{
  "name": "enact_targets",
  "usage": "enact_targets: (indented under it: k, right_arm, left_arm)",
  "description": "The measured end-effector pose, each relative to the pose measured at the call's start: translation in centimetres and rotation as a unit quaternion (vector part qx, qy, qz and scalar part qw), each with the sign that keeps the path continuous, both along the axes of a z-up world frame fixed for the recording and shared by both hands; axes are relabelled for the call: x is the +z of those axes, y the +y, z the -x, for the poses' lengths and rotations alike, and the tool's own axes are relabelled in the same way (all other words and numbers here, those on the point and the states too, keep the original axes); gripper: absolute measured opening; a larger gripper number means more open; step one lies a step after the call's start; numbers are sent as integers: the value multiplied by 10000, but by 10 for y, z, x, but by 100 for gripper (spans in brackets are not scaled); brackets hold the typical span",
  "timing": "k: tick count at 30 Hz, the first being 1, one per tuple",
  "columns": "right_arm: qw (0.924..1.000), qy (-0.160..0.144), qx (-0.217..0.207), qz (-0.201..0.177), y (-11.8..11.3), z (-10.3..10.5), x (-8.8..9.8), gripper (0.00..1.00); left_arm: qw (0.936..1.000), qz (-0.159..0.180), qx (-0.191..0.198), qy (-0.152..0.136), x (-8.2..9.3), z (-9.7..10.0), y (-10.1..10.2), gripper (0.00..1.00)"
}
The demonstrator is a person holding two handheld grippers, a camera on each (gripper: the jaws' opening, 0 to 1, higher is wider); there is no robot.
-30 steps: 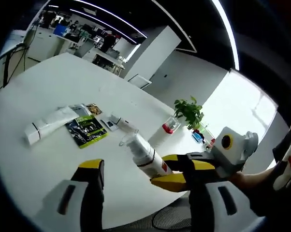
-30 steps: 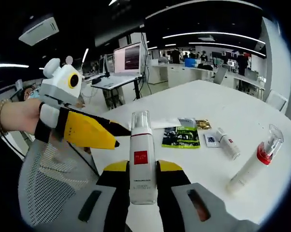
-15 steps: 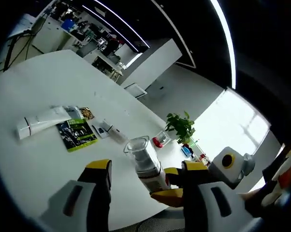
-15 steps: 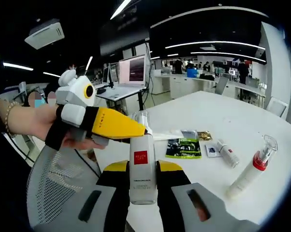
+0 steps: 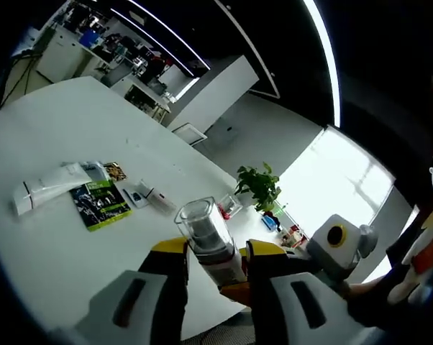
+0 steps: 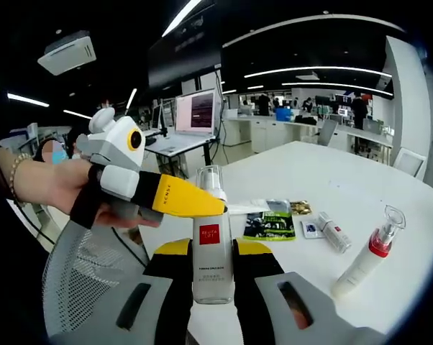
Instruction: Arrange the skincare products in the storage area until every visible bottle or jar stands upright without overlapping.
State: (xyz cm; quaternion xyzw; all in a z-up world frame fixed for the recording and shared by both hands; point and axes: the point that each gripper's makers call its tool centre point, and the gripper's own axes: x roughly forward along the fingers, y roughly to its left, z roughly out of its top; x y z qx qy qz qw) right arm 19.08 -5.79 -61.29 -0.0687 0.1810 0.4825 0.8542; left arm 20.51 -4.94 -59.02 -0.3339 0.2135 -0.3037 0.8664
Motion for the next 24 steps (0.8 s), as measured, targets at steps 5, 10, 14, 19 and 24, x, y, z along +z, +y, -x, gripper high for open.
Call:
enact_targets:
  k: [5, 10, 14, 19, 24]
  right_arm:
    - [10000, 10, -57, -36, -3, -1, 3, 21]
    - [9998, 75, -97, -132, -5, -1, 4, 21]
    - [9993, 189, -148, -301, -6, 2, 7, 22]
    - [9951, 380, 14, -917, -7, 4, 19, 24]
    - [9911, 562, 404, -1138, -9, 7, 24, 25]
  left_arm:
    - [10000, -76, -31, -24, 1, -3, -2, 19]
    - [9989, -298, -304, -177, 9, -4, -7, 18]
    - [9974, -446, -516, -236, 12, -7, -9, 16]
    - [9925, -596, -969, -442, 24, -7, -14, 16]
    - [9800, -1006, -1534, -776, 32, -3, -23, 16]
